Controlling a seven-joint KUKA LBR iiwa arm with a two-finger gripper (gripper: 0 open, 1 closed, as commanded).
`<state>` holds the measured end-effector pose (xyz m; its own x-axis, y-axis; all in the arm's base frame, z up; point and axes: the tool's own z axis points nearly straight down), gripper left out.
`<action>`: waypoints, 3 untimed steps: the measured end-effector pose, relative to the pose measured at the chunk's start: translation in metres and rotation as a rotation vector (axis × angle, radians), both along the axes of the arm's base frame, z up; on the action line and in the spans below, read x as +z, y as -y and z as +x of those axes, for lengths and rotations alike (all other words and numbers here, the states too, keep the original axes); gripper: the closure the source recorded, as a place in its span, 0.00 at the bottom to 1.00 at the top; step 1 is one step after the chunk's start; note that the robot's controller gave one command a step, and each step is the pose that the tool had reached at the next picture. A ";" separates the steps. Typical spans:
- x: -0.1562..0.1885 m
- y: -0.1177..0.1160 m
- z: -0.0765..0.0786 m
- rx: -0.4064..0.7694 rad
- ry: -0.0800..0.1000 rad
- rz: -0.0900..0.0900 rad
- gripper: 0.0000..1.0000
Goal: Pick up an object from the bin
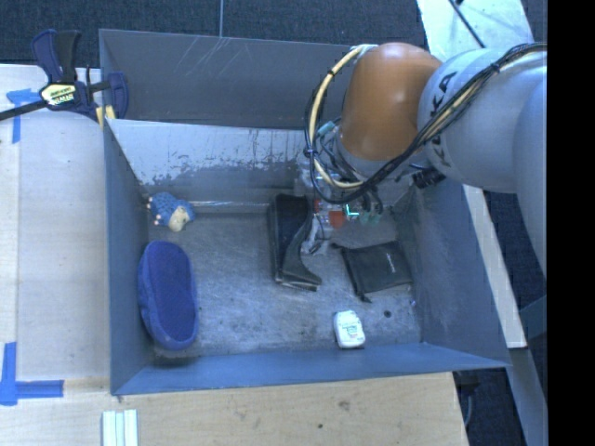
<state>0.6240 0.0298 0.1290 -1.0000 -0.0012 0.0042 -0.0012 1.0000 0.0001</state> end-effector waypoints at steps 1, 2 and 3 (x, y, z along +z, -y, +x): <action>-0.061 0.023 -0.014 -0.055 0.010 -0.001 0.00; -0.058 0.023 -0.013 -0.054 0.012 -0.003 1.00; 0.031 0.030 -0.029 -0.115 0.008 0.000 1.00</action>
Offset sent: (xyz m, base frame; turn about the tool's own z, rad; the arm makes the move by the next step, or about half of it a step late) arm -0.0151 -0.0210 -0.0590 0.0536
